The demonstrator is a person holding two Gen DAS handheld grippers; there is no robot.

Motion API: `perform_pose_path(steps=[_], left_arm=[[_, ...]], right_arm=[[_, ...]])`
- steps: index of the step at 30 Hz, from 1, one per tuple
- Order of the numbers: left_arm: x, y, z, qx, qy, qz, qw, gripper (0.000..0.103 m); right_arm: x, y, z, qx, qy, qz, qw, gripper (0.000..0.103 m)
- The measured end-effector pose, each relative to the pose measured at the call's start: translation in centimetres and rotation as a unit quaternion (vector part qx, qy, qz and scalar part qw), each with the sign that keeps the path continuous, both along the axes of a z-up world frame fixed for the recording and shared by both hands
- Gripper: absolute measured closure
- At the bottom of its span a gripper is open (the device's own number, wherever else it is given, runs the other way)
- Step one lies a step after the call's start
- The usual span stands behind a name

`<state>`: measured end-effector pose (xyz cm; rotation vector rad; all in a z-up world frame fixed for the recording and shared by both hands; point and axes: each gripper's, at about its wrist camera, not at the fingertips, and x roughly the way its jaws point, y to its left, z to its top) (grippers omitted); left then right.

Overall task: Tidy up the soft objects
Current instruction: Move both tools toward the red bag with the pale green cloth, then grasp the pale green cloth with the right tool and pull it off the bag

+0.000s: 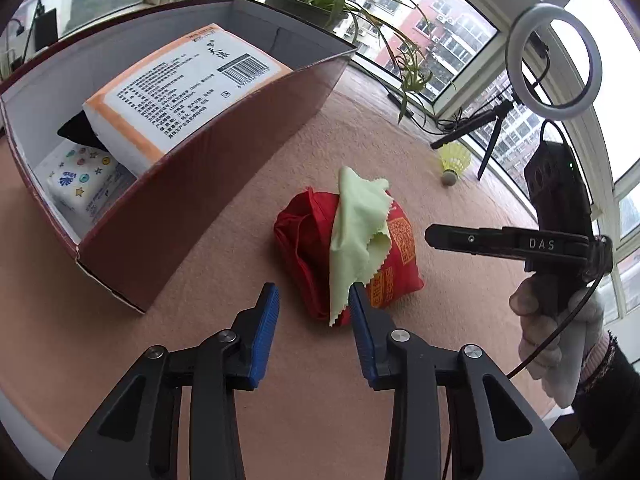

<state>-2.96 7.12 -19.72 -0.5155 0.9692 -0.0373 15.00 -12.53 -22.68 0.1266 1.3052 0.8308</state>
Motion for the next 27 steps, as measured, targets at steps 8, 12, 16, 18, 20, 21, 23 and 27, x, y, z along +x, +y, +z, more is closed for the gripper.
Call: perform_pose_path(steps=[8, 12, 16, 18, 20, 21, 23, 27], left_arm=[[0.4, 0.5, -0.1, 0.000, -0.001, 0.010, 1.0000, 0.078], [0.1, 0.6, 0.3, 0.000, -0.004, 0.013, 0.9999, 0.078], [-0.1, 0.7, 0.5, -0.009, -0.007, 0.016, 0.9998, 0.078], [-0.2, 0.7, 0.7, -0.006, -0.010, 0.018, 0.9998, 0.078], [-0.4, 0.8, 0.9, -0.007, -0.012, 0.020, 0.9997, 0.078], [-0.4, 0.9, 0.9, -0.009, -0.013, 0.022, 0.9996, 0.078], [-0.5, 1.0, 1.0, -0.008, -0.013, 0.024, 0.9996, 0.078], [-0.6, 0.9, 0.9, -0.007, -0.011, 0.027, 0.9996, 0.078]], right_arm=[[-0.3, 0.3, 1.8, -0.009, -0.046, 0.026, 0.999, 0.066], [-2.0, 2.2, 3.5, 0.006, -0.061, 0.091, 0.994, 0.087], [-4.0, 5.2, 3.4, 0.004, -0.057, 0.157, 0.986, 0.094], [-4.7, 6.6, 2.9, -0.004, -0.058, 0.180, 0.982, 0.094], [-4.9, 7.9, 2.5, -0.012, -0.061, 0.192, 0.979, 0.094], [-4.8, 8.4, 2.4, -0.013, -0.062, 0.194, 0.979, 0.094], [-4.4, 9.1, 2.4, -0.014, -0.070, 0.193, 0.979, 0.094], [-2.6, 10.1, 2.5, -0.030, -0.099, 0.170, 0.980, 0.094]])
